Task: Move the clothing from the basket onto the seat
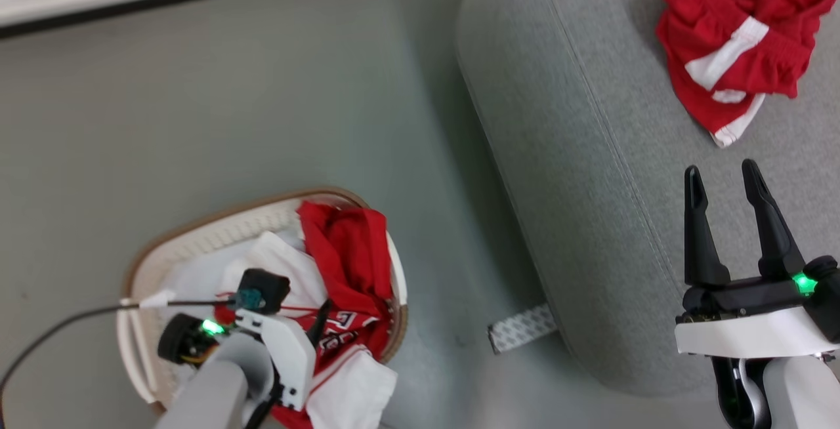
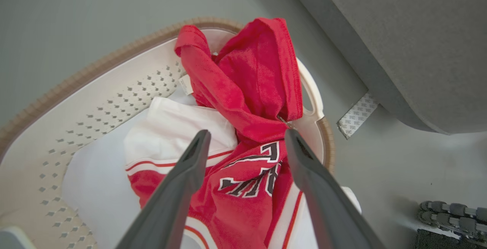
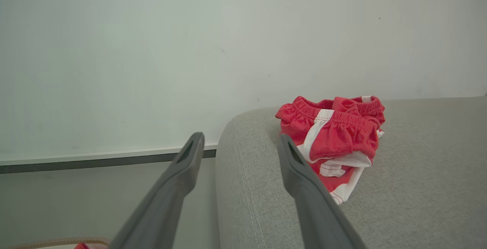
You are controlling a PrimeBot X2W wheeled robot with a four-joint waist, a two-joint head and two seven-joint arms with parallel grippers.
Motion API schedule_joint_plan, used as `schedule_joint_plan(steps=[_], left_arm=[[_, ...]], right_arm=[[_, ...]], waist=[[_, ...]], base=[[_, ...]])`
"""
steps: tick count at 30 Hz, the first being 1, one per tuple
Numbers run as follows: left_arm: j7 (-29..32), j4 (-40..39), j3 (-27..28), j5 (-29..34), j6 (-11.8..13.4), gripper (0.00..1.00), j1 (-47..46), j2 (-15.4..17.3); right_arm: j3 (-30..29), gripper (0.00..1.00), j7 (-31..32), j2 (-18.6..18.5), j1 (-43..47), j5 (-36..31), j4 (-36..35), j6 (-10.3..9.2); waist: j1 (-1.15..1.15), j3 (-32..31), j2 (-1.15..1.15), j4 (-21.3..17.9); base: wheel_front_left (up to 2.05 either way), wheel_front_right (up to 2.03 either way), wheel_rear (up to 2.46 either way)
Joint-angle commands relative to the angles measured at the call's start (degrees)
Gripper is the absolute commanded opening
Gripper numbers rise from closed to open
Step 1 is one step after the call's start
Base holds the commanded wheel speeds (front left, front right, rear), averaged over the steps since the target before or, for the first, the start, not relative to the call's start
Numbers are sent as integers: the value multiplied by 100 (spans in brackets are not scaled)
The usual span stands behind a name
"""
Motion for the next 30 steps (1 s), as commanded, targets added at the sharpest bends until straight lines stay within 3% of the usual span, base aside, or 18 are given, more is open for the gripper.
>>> schedule_joint_plan(steps=[1,16,22,30], left_arm=[[93,120,-243,-168,6,100,-245,201],[1162,769,-2406,-1041,8,100,-1323,997],[1314,1114,-2702,-1042,8,100,-1735,1223],[1438,1764,-2990,-967,9,100,-2196,1105]], right_arm=[[18,100,5,41,-123,56,-70,-13],[316,100,5,87,-509,546,-293,-13],[454,100,5,87,-644,701,-337,-13],[391,100,5,83,-640,761,-429,-13]], waist=[[-1,420,0,-293],[-1,1467,0,-727],[-1,1830,0,-850],[-1,2122,0,-797]], base=[[0,0,0],[0,0,0],[0,0,0],[0,0,0]])
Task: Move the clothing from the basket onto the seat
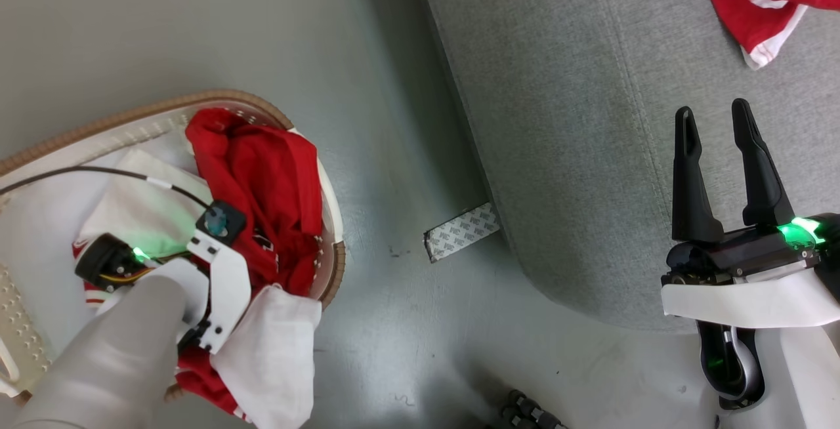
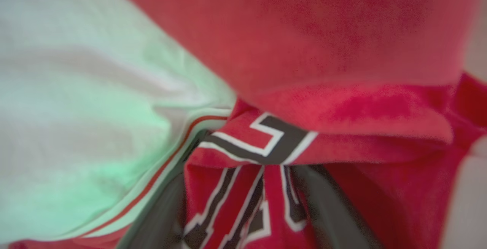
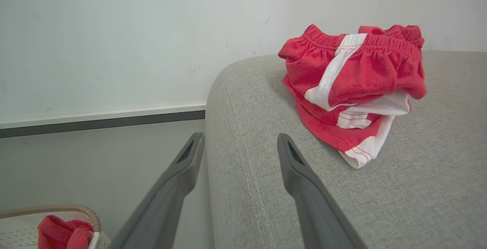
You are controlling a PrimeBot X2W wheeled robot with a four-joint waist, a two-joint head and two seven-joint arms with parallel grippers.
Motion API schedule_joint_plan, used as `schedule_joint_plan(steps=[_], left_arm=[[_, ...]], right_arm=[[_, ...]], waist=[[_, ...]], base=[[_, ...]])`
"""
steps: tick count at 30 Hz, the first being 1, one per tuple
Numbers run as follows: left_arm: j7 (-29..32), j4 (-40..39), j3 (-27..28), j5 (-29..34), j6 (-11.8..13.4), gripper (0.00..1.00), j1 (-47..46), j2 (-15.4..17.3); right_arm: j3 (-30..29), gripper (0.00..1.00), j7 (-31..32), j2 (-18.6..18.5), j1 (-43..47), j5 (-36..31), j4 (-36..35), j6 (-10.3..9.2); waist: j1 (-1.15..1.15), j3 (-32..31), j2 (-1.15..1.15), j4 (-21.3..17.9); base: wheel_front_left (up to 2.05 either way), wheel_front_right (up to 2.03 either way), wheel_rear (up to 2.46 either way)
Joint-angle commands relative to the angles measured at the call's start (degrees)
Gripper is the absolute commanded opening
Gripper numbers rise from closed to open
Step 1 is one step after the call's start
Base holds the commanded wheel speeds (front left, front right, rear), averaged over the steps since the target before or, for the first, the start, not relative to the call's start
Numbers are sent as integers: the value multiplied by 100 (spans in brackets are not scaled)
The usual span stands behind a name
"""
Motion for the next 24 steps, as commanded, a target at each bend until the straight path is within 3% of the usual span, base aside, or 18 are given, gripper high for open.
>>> schedule_joint_plan(steps=[1,2,3,4,5,15,18,24], left_arm=[[46,145,3,10,18,100,-88,0],[59,230,-7,9,34,100,-123,-20],[61,301,-20,17,36,79,-158,-42],[54,365,-28,6,36,44,-187,-71],[37,412,-23,-37,33,0,-210,-105],[-345,640,-52,-253,14,0,-181,-266],[-567,671,-1,-375,12,0,-23,-326],[-1084,535,58,-713,11,0,367,-707]], right_arm=[[-14,100,5,9,-41,35,-27,-13],[-11,100,5,9,-45,38,-31,-13],[-7,100,5,9,-50,39,-35,-13],[-7,100,5,9,-59,33,-36,-13],[-4,100,5,9,-71,30,-31,-13],[18,100,5,7,-181,98,59,-13],[51,100,5,6,-213,103,119,-13],[-114,100,5,4,-36,-94,158,-13]], waist=[[-1,45,0,17],[-1,57,0,20],[-1,68,0,22],[-1,74,0,24],[-1,80,0,25],[-1,-120,0,-31],[-1,-394,0,-51],[-1,-1211,0,273]], base=[[0,0,0],[0,0,0],[0,0,0],[0,0,0],[0,0,0],[0,0,0],[0,0,0],[0,0,0]])
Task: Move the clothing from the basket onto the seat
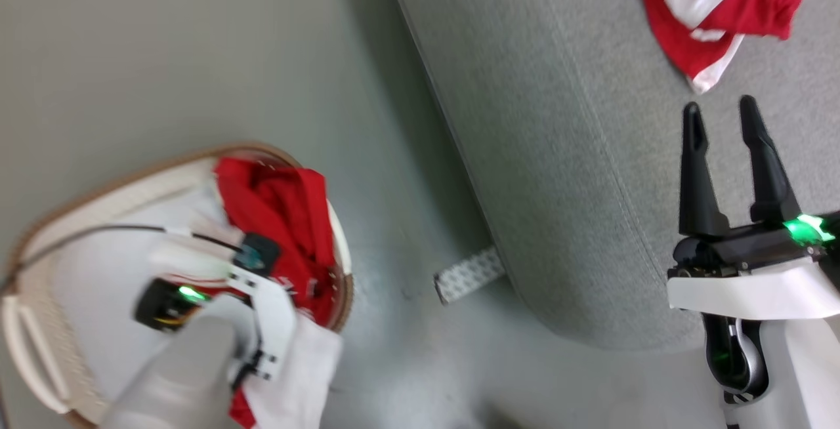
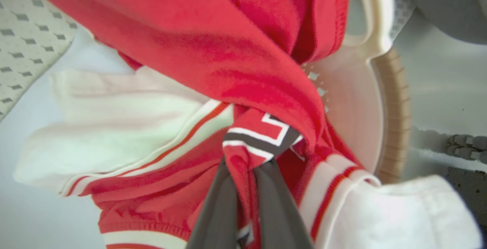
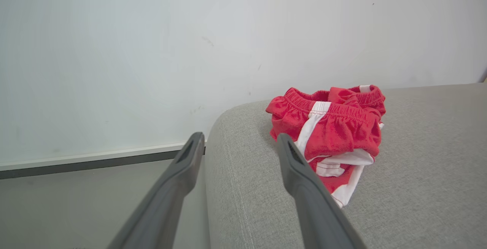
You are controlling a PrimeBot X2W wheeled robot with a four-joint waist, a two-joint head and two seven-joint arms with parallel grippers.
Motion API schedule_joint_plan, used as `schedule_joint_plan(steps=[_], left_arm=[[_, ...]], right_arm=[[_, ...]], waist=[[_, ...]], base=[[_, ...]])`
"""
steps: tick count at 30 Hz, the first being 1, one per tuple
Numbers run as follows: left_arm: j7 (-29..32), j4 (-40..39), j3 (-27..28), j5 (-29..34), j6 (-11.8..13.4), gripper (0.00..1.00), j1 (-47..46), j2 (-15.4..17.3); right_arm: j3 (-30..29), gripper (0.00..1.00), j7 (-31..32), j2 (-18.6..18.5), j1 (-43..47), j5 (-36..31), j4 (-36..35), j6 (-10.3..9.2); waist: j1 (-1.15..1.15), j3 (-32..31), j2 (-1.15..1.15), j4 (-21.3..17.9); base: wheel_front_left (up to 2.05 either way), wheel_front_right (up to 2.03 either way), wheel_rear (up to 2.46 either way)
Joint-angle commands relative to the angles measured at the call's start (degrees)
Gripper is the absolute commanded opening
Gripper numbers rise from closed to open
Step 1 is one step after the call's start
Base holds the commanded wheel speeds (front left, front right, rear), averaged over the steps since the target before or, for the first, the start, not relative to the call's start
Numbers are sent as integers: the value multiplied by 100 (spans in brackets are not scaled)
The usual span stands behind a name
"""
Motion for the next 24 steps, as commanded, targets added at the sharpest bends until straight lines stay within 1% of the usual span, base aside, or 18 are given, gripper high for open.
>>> schedule_joint_plan(steps=[1,5,12,20,22,24], left_arm=[[-139,-83,-13,-105,6,0,147,-100],[-533,-349,-38,-432,5,0,423,-350],[-1202,-826,-228,-1021,8,0,822,-505],[-1647,-1337,-382,-1475,8,0,1059,-593],[-1689,-1481,-388,-1532,8,0,1075,-590],[-1722,-1635,-406,-1454,8,0,1030,-555]], right_arm=[[-72,100,5,-1,114,-126,18,-13],[-165,100,5,-5,235,-358,72,-13],[-260,100,6,-57,541,-637,182,-13],[-229,100,5,-283,910,-618,314,-13],[-187,100,5,-331,994,-604,339,-13],[-160,100,5,-360,1062,-580,356,-13]], waist=[[0,-554,0,305],[0,-1123,0,613],[0,-1984,0,1148],[0,-2876,0,1706],[0,-3050,0,1817],[0,-3197,0,1927]], base=[[0,0,0],[0,0,0],[0,0,0],[0,0,0],[0,0,0],[0,0,0]])
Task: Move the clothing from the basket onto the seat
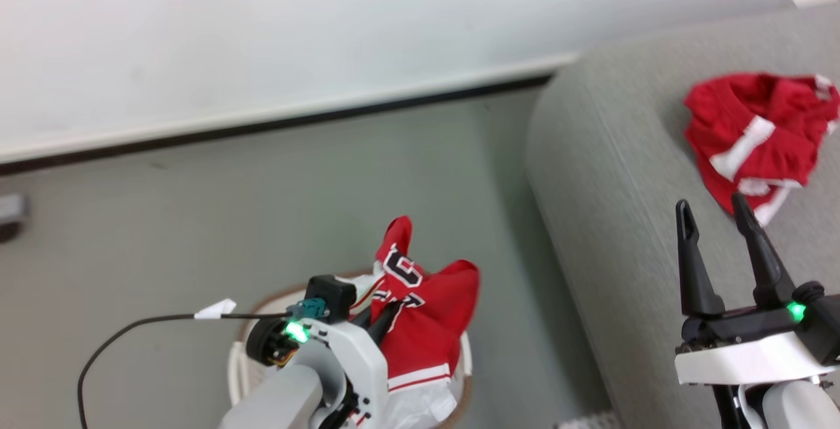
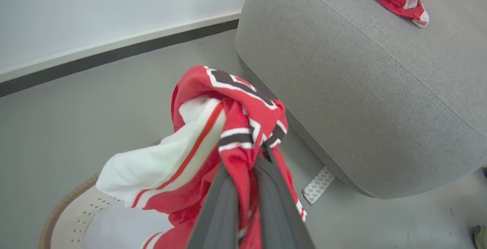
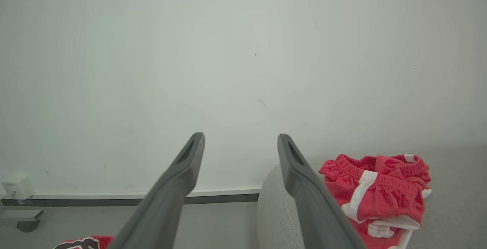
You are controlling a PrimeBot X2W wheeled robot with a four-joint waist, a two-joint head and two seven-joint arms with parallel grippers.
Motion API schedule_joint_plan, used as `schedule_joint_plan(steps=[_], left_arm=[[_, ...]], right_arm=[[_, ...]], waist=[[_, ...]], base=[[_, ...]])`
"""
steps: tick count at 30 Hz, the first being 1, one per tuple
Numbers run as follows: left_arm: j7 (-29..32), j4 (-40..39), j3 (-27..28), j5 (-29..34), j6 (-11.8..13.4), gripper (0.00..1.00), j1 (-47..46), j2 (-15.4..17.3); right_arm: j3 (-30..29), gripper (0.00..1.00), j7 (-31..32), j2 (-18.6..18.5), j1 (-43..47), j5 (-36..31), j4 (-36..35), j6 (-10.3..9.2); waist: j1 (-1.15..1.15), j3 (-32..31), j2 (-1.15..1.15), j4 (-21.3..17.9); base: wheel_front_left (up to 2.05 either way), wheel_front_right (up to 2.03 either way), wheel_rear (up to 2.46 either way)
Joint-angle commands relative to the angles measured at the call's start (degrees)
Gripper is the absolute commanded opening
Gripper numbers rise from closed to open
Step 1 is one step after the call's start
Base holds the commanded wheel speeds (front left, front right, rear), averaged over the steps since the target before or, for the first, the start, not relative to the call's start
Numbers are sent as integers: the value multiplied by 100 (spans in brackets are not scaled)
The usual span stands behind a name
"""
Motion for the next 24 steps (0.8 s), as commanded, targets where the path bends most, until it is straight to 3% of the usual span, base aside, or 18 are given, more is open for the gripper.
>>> schedule_joint_plan(steps=[1,16,24], left_arm=[[-50,-153,28,67,12,0,10,35],[-63,-2627,1203,490,373,0,136,508],[-26,-3500,1435,475,532,0,149,757]], right_arm=[[25,100,5,-54,127,53,28,-13],[527,100,5,-51,499,144,87,-13],[820,100,6,-47,509,72,192,-13]], waist=[[1,-482,0,434],[1,-1113,0,846],[1,-1205,0,893]], base=[[0,0,0],[0,0,0],[0,0,0]])
